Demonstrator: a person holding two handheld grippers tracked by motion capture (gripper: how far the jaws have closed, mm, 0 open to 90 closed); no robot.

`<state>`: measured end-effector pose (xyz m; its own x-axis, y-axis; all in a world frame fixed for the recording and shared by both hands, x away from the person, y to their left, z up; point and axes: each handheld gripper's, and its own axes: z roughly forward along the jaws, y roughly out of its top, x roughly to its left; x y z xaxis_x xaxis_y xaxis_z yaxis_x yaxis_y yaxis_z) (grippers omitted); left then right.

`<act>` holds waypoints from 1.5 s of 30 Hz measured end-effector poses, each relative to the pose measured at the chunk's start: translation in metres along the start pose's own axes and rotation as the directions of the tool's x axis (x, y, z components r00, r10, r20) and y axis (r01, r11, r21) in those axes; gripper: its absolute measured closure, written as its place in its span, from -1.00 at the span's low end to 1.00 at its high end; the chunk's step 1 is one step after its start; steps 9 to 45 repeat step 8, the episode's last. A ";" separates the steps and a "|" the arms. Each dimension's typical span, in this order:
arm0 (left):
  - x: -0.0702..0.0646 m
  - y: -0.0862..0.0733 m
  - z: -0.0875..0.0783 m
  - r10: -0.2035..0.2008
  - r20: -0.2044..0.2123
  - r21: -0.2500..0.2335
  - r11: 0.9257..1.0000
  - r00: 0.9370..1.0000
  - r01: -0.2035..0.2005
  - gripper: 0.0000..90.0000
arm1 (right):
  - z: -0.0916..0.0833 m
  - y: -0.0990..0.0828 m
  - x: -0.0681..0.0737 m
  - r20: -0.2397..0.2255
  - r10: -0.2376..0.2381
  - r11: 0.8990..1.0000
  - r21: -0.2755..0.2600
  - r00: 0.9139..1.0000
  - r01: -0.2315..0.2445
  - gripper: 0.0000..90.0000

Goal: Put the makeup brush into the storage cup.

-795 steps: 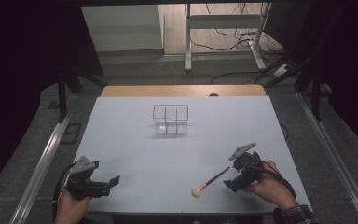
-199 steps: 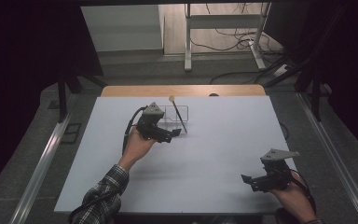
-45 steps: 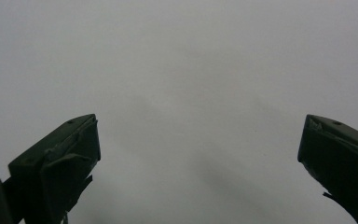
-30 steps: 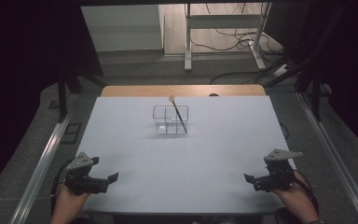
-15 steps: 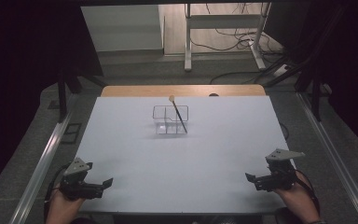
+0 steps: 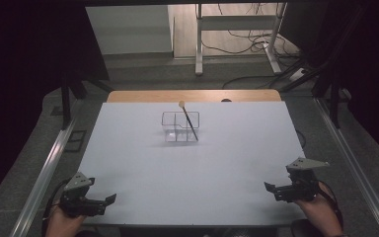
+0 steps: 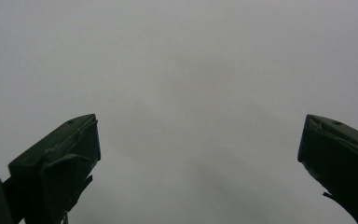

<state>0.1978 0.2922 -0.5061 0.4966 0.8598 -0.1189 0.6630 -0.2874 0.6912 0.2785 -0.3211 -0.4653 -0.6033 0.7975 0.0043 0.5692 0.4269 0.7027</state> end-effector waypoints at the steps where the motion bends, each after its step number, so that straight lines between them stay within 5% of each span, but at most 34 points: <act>1: 0.000 -0.002 -0.001 -0.004 0.003 0.001 1.000 1.000 0.004 -1.00 | 0.000 -0.001 -0.001 0.002 0.003 1.000 -0.004 1.000 -0.003 -1.00; 45: -0.001 -0.004 -0.002 -0.011 0.022 0.005 1.000 1.000 0.011 -1.00 | 0.000 -0.001 -0.002 0.003 0.002 1.000 0.002 1.000 -0.002 -1.00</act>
